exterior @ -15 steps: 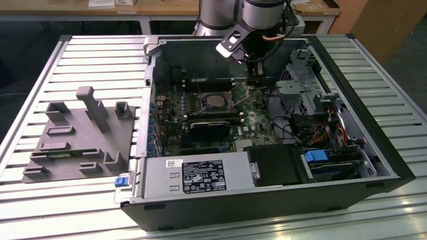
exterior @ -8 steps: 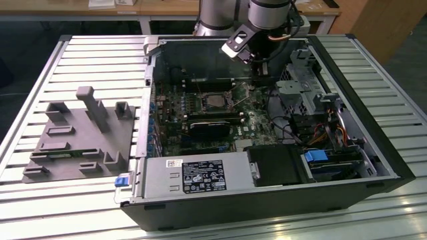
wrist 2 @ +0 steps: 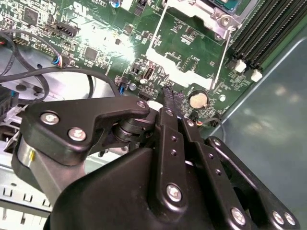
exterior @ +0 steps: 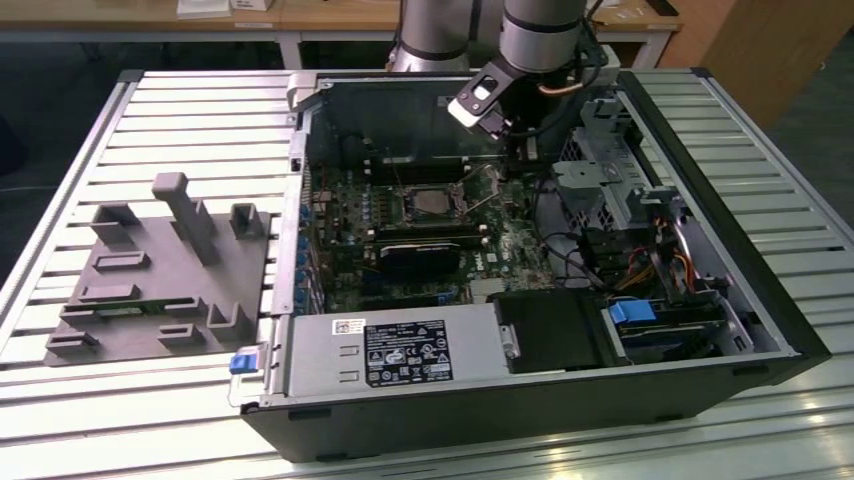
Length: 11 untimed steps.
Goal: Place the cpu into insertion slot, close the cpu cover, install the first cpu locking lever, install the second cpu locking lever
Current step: 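Close the cpu cover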
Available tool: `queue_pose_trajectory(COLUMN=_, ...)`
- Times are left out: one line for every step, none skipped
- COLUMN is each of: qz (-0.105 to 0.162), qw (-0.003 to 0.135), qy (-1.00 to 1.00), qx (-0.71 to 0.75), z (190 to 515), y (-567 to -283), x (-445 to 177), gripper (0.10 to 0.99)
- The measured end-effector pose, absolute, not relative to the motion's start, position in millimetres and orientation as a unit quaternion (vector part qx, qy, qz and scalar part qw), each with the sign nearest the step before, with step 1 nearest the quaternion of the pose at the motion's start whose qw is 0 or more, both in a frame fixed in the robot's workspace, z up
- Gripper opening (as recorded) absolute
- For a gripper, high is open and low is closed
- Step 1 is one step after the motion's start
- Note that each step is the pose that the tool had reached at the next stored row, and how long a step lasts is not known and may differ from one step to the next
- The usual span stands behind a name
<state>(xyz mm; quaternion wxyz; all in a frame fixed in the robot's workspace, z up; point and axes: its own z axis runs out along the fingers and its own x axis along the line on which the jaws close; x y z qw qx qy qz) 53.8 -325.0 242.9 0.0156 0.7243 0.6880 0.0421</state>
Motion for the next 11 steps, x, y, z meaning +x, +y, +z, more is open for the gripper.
queue_pose_trajectory(qz=0.042, qw=0.015, qy=0.688, qx=0.724, z=241.5, y=-325.0, x=54.2, gripper=0.102)
queue_pose_trajectory(qz=0.042, qw=0.015, qy=0.688, qx=0.724, z=240.1, y=-325.0, x=54.6, gripper=0.102)
queue_pose_trajectory(qz=0.041, qw=0.015, qy=0.688, qx=0.724, z=238.8, y=-325.0, x=54.9, gripper=0.102)
queue_pose_trajectory(qz=0.041, qw=0.015, qy=0.688, qx=0.724, z=238.0, y=-325.0, x=55.1, gripper=0.102)
queue_pose_trajectory(qz=0.041, qw=0.015, qy=0.688, qx=0.724, z=237.9, y=-325.0, x=55.1, gripper=0.102)
queue_pose_trajectory(qz=0.041, qw=0.015, qy=0.688, qx=0.724, z=237.9, y=-325.0, x=55.1, gripper=0.102)
queue_pose_trajectory(qz=0.041, qw=0.015, qy=0.688, qx=0.724, z=237.9, y=-325.0, x=55.1, gripper=0.102)
queue_pose_trajectory(qz=0.041, qw=0.015, qy=0.688, qx=0.724, z=237.9, y=-325.0, x=55.2, gripper=0.102)
queue_pose_trajectory(qz=0.041, qw=0.015, qy=0.688, qx=0.724, z=237.9, y=-325.0, x=55.2, gripper=0.102)
queue_pose_trajectory(qz=0.04, qw=0.014, qy=0.688, qx=0.724, z=237.7, y=-325.0, x=55.2, gripper=0.102)
queue_pose_trajectory(qz=0.036, qw=0.01, qy=0.688, qx=0.725, z=237.5, y=-325.0, x=55.3, gripper=0.102)
